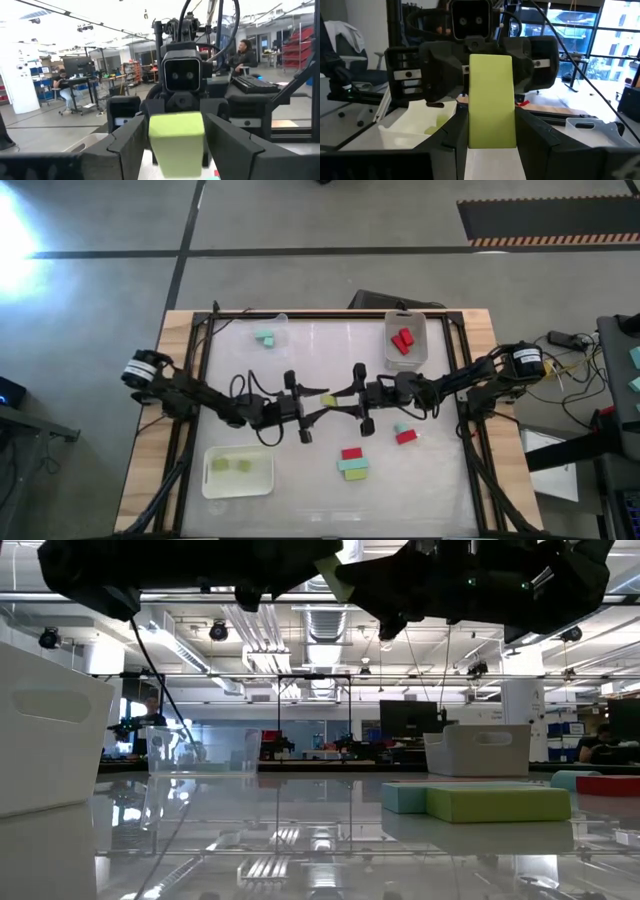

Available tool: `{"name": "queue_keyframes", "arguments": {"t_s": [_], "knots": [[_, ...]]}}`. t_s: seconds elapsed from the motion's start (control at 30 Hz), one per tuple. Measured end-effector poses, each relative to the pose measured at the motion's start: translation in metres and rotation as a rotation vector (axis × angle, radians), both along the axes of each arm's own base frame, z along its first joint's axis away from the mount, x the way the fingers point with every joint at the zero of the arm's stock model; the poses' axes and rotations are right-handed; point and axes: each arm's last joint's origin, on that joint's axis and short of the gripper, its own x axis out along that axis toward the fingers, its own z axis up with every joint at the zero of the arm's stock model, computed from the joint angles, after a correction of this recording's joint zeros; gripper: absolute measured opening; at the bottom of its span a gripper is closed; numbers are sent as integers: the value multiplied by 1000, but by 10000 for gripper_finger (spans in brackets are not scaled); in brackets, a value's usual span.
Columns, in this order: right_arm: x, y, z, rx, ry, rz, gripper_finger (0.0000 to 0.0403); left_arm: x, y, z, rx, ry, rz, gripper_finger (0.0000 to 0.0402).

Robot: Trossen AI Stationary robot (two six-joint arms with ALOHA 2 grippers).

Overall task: Sort & place blocks by color
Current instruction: Put the top green block into the white bin

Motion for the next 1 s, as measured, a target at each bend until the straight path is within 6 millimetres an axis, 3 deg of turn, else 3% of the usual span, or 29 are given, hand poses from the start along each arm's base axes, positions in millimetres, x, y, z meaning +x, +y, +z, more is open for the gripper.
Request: {"name": "queue_keyframes", "arguments": {"t_s": [0.13,0.3,0.47,0.73,0.87,1.0], "knots": [[0,0,0,-7,-1,2,116,1,0,1,19,2,5,176],[0,0,0,-30,-4,5,116,1,0,1,19,3,-3,119],[0,0,-1,-30,2,4,117,1,-1,0,19,8,-4,118],[-2,0,2,18,21,-7,251,0,-2,3,34,34,3,118],[-6,-1,6,15,68,-8,268,-4,-6,18,32,90,-19,118],[-13,-1,12,28,129,-7,256,-7,-13,37,56,228,-44,118]]}}
